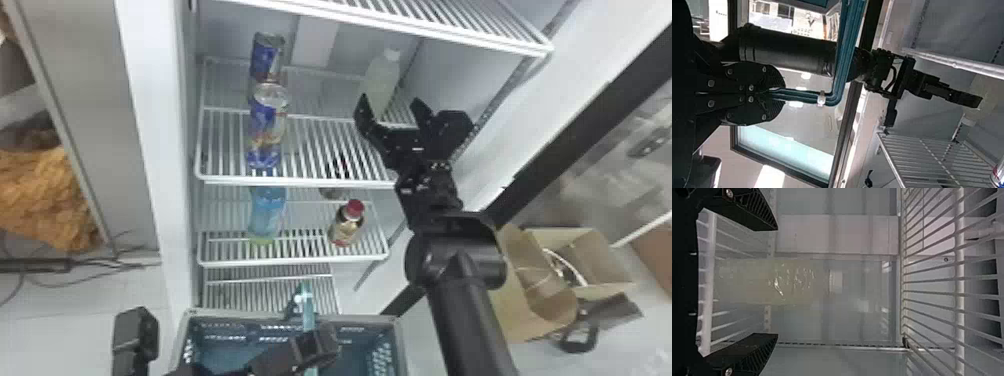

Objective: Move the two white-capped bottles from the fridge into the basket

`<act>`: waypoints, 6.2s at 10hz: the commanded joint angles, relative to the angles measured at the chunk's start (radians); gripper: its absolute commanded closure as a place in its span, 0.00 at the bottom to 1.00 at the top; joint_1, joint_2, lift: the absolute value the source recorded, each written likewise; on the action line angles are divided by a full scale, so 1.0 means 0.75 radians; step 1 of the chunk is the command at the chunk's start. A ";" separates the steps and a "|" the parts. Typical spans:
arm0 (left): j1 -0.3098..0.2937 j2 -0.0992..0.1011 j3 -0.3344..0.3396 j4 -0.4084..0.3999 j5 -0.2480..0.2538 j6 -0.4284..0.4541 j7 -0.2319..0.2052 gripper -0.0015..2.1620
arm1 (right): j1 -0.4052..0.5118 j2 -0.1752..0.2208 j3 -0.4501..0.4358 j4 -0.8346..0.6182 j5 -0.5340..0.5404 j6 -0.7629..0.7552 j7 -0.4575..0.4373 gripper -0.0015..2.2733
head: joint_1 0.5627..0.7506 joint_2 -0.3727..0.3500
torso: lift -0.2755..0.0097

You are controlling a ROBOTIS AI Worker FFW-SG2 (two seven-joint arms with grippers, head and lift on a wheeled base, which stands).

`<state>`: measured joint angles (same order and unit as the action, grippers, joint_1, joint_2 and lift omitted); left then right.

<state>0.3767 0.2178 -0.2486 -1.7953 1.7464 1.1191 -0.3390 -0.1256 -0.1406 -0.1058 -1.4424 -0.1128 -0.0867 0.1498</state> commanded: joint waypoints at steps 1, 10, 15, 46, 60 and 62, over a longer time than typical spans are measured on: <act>-0.005 0.000 0.002 0.003 -0.002 0.000 0.000 0.55 | -0.049 -0.001 0.006 0.063 -0.001 -0.028 -0.001 0.03 | 0.70 0.03 | 0.97; -0.021 0.000 -0.012 0.016 0.001 -0.010 0.000 0.55 | -0.219 -0.017 0.048 0.269 0.001 -0.035 -0.036 0.15 | 0.70 0.03 | 0.97; -0.025 0.002 -0.017 0.023 0.003 -0.010 0.000 0.55 | -0.215 -0.021 0.067 0.240 -0.028 0.011 -0.052 0.43 | 0.70 0.03 | 0.97; 0.002 0.000 0.020 0.052 -0.029 -0.020 0.000 0.55 | 1.002 0.040 -0.260 -1.727 -0.583 1.425 -0.028 0.43 | 0.70 0.03 | 0.97; -0.002 0.000 0.020 0.082 -0.039 -0.020 0.000 0.55 | 1.195 0.061 -0.385 -1.995 -0.719 2.212 -0.048 0.43 | 0.70 0.03 | 0.97; -0.002 0.000 0.023 0.082 -0.037 -0.020 0.000 0.55 | 1.185 0.061 -0.385 -1.995 -0.708 2.212 -0.052 0.43 | 0.70 0.03 | 0.97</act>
<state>0.3754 0.2178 -0.2314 -1.7340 1.7170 1.1044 -0.3390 0.7655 -0.0951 -0.3949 -2.9336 -0.6475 1.5707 0.1109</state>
